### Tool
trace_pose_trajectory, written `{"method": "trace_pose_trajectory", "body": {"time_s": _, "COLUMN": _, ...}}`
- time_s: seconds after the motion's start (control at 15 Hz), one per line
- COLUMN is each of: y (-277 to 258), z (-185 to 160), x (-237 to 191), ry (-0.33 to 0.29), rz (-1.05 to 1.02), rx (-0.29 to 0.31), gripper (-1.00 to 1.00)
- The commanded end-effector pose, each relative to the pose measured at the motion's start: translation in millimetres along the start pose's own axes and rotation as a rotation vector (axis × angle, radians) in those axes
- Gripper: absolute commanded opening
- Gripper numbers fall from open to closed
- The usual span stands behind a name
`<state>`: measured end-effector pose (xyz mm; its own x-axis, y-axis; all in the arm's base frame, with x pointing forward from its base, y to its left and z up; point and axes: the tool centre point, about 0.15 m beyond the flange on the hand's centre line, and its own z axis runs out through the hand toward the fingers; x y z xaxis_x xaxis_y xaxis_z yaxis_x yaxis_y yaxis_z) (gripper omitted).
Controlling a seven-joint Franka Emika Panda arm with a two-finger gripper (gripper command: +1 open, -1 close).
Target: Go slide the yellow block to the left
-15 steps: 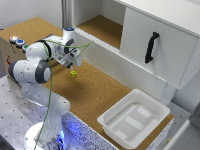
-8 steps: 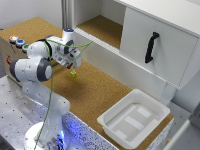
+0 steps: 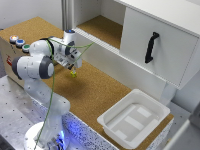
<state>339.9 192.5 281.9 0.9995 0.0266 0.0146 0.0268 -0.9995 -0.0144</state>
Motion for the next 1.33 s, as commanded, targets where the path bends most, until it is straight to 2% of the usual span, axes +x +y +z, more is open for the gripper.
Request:
{"method": "trace_pose_trajectory", "body": {"time_s": 0.0, "y": -3.0, "z": 20.0, "x": -13.6, "ry": 0.064, "rz": 0.008, "rx": 0.067, "gripper": 1.0}}
{"method": "trace_pose_trajectory", "body": {"time_s": 0.2, "y": -14.4, "z": 29.9, "x": -6.2, "ry": 0.091, "rz": -0.02, "rx": 0.099, "gripper": 1.0}}
{"method": "trace_pose_trajectory", "body": {"time_s": 0.53, "y": -28.3, "z": 41.5, "x": 17.0, "ry": 0.127, "rz": -0.011, "rx": 0.055, "gripper": 1.0}}
{"method": "trace_pose_trajectory", "body": {"time_s": 0.73, "y": -16.0, "z": 49.0, "x": 29.8, "ry": 0.123, "rz": 0.062, "rx": 0.019, "gripper": 1.0}}
{"method": "trace_pose_trajectory", "body": {"time_s": 1.07, "y": -6.8, "z": 64.5, "x": 42.9, "ry": 0.106, "rz": 0.126, "rx": 0.051, "gripper": 1.0}}
{"method": "trace_pose_trajectory", "body": {"time_s": 1.27, "y": -15.4, "z": 65.9, "x": 53.5, "ry": 0.088, "rz": 0.095, "rx": 0.002, "gripper": 1.0}}
